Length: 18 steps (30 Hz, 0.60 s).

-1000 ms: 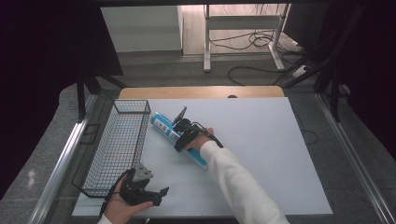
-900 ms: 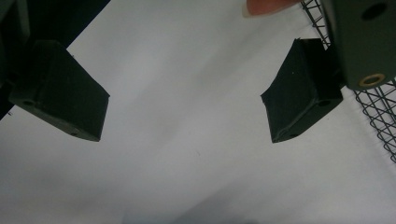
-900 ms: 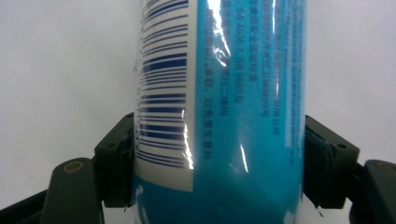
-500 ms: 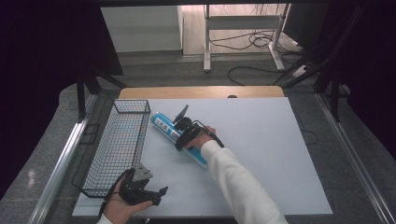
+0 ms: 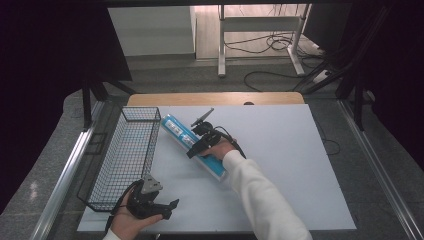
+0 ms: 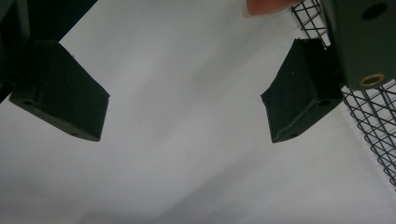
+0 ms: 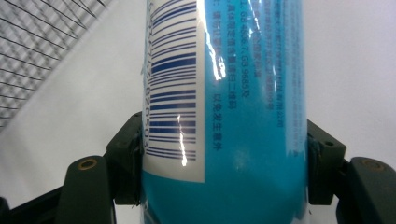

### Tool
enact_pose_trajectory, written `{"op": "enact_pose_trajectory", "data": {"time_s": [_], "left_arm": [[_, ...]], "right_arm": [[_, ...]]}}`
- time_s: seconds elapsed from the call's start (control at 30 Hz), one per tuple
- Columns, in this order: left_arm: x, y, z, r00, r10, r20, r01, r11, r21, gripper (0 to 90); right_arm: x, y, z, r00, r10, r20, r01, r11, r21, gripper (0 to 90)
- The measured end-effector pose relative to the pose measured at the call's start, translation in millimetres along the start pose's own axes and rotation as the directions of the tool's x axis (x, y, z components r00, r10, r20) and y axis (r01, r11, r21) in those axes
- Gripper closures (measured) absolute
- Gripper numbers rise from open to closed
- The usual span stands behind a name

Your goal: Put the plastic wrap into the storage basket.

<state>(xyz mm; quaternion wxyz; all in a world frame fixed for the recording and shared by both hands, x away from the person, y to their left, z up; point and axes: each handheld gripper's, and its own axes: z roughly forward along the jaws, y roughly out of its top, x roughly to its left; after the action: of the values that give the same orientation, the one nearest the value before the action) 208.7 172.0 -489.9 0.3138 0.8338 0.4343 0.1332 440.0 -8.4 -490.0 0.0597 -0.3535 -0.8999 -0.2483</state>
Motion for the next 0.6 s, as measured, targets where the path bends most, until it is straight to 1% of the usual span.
{"op": "enact_pose_trajectory", "data": {"time_s": [0.03,0.07,0.13,0.23,0.3,0.43,0.47,0.5,0.6], "left_arm": [[0.2,-0.1,0.2,1.0000,-0.002,0.000,0.002,1.0000,0.000,13.6],[0.3,0.0,0.3,1.0000,-0.003,0.000,0.003,1.0000,-0.001,13.6],[0.2,0.1,0.3,1.0000,-0.006,0.000,0.006,1.0000,-0.002,13.6],[0.0,0.4,0.4,1.0000,-0.009,0.001,0.009,1.0000,-0.003,13.4],[-0.6,0.6,1.0,0.9998,-0.018,0.004,0.018,0.9998,-0.005,13.4],[-0.5,1.3,1.2,0.9998,-0.021,0.002,0.021,0.9998,-0.007,13.2],[-0.2,1.5,1.1,0.9997,-0.023,0.002,0.023,0.9997,-0.009,13.2],[0.4,1.8,1.0,0.9997,-0.025,0.001,0.025,0.9997,-0.009,13.2],[2.0,2.6,1.0,0.9992,-0.040,-0.001,0.040,0.9991,-0.014,12.9]], "right_arm": [[-0.2,-1.2,-2.6,1.0000,0.004,-0.008,-0.004,0.9999,-0.013,31.9],[0.3,-4.1,-8.8,0.9994,0.019,-0.028,-0.020,0.9991,-0.038,31.9],[-0.5,-9.0,-17.6,0.9985,0.021,-0.051,-0.025,0.9973,-0.070,31.9],[0.4,-16.4,-28.9,0.9972,0.027,-0.070,-0.034,0.9938,-0.105,31.8],[0.3,-24.9,-40.8,0.9950,0.034,-0.094,-0.046,0.9904,-0.131,31.8],[1.2,-43.8,-61.6,0.9936,0.040,-0.105,-0.059,0.9819,-0.180,31.8],[1.2,-43.8,-61.6,0.9936,0.040,-0.105,-0.059,0.9819,-0.180,31.8],[0.8,-49.0,-66.3,0.9933,0.037,-0.110,-0.059,0.9787,-0.197,31.8],[1.2,-66.9,-83.2,0.9879,0.064,-0.142,-0.097,0.9655,-0.242,31.9]]}}
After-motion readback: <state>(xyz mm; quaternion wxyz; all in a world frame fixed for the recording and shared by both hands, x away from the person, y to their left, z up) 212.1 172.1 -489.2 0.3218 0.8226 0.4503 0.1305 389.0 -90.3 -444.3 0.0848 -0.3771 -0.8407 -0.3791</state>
